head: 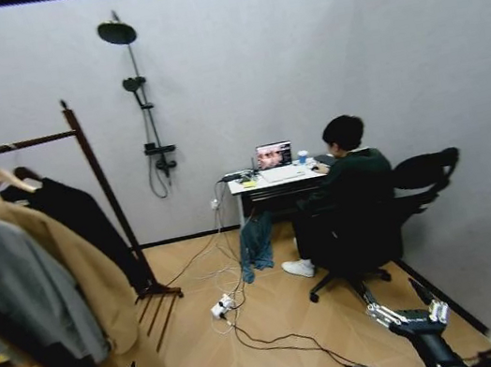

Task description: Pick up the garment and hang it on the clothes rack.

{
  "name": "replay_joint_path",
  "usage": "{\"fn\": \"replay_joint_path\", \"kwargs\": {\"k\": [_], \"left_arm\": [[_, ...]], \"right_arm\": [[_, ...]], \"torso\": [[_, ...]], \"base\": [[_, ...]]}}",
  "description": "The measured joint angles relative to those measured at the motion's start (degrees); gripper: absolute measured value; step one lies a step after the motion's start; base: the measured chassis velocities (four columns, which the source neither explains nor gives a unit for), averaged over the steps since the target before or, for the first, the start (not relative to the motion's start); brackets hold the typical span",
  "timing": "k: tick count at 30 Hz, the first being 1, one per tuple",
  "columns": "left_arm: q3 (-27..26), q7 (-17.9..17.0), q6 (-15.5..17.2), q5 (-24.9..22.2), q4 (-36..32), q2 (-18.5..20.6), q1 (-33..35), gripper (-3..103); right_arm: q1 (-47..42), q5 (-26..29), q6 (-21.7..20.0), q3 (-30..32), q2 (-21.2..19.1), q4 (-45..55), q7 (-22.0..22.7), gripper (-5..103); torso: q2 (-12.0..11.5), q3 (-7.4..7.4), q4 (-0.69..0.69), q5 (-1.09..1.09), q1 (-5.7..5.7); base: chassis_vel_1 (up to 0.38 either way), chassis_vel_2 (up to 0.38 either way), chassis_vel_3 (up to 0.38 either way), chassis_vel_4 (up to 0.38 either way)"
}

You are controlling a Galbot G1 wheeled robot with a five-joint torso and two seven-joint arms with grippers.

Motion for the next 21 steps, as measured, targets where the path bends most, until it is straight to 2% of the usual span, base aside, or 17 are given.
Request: {"fn": "replay_joint_path", "kwargs": {"k": [5,21], "left_arm": [[0.0,0.01,0.0,0.0,0.0,0.0,0.0,100],[-0.01,-0.04,0.0,0.0,0.0,0.0,0.0,100]], "right_arm": [[0.0,0.0,0.0,0.0,0.0,0.0,0.0,100],[0.0,0.0,0.0,-0.01,0.01,0.01,0.0,100]], "torso": [[0.0,0.01,0.05,0.0,0.0],[0.01,-0.01,0.02,-0.03,0.0]], "base": [[-0.002,-0.006,-0.037,-0.045],[0.118,0.113,-0.124,-0.121]]}}
